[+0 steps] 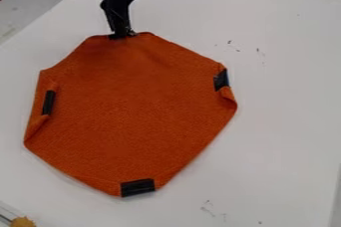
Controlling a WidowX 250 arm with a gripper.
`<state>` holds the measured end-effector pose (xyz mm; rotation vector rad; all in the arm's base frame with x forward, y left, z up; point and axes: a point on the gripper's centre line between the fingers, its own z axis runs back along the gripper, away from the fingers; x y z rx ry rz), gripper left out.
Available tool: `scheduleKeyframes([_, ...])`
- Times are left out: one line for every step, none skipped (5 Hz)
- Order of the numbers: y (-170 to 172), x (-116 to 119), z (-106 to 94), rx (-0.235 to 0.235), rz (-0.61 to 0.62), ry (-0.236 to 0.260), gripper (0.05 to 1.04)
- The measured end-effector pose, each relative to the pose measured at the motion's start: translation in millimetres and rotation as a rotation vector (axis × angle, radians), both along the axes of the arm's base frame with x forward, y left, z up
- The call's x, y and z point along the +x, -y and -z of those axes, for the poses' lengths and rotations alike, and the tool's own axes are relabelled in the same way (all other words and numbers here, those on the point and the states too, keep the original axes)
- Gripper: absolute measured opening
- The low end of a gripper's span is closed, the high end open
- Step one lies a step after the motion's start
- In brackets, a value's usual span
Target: Unfold the cloth from bottom right to top left
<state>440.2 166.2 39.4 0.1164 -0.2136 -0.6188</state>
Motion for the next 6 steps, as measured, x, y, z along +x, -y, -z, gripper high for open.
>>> scheduleKeyframes([6.4,9.3,-14.4,0.027,0.021,0.006,0.788])
scheduleKeyframes([9.7,6.6,-19.6,0.045,-0.027,-0.007,0.996])
scheduleKeyframes([48.5,-14.7,-48.1,0.037,-0.275,-0.046,1.003])
scheduleKeyframes([97.8,-50.7,-54.3,0.05,-0.496,0.021,1.001])
scheduleKeyframes([123.2,-78.4,-46.1,-0.008,-0.564,0.114,1.001])
scheduleKeyframes([147.1,-92.4,-35.9,-0.065,-0.549,0.155,1.001])
